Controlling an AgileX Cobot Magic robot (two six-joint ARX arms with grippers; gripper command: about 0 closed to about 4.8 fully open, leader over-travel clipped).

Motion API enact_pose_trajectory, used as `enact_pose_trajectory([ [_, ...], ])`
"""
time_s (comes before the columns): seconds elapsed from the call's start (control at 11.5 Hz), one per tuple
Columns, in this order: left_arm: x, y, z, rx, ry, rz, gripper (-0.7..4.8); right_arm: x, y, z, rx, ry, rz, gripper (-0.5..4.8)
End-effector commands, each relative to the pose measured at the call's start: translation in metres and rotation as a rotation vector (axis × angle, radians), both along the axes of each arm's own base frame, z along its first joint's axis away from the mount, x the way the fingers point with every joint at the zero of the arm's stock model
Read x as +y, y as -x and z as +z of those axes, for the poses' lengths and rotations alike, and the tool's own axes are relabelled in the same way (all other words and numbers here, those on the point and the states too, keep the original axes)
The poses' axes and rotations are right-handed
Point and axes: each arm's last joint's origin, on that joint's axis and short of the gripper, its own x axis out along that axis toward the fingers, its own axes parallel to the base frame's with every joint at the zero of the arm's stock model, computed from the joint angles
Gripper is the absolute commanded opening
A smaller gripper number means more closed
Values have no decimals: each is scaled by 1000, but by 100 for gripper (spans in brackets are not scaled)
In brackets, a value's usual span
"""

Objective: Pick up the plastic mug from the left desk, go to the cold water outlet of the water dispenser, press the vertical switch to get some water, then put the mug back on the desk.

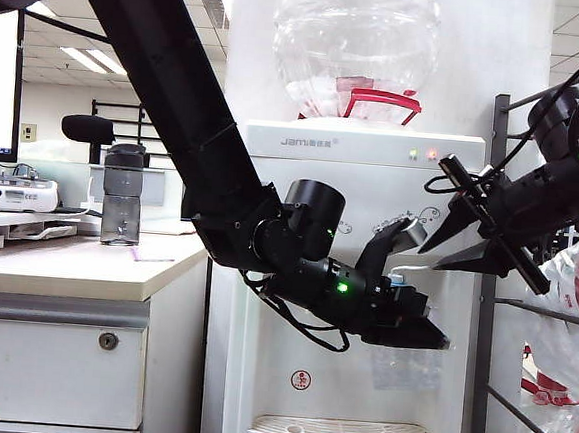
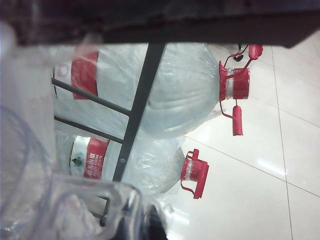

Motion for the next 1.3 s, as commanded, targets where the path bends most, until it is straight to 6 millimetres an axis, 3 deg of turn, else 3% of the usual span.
enact_pose_trajectory([
  [0.09,-2,-1,9,-37,29,-10,-6,1,0,2,11,-29,1,101],
  [0.43,-2,-1,9,-38,28,-10,-6,1,0,-5,42,-26,-2,98],
  [0.61,-2,-1,9,-38,28,-10,-6,1,-1,-8,48,-24,-13,48],
  [0.7,-2,-1,9,-38,28,-10,-6,1,-3,-5,28,-46,-11,63],
  [0.87,-2,-1,9,-38,28,-10,-6,1,-4,-3,19,-70,2,146],
  [1.04,-2,-1,9,-38,28,-10,-6,1,-4,-3,17,-65,-6,145],
  [1.13,-2,-1,9,-38,28,-10,-6,1,-5,-3,15,-43,-43,3],
  [1.3,-2,-1,9,-38,28,-10,-6,0,-5,-3,11,-38,-52,-2],
])
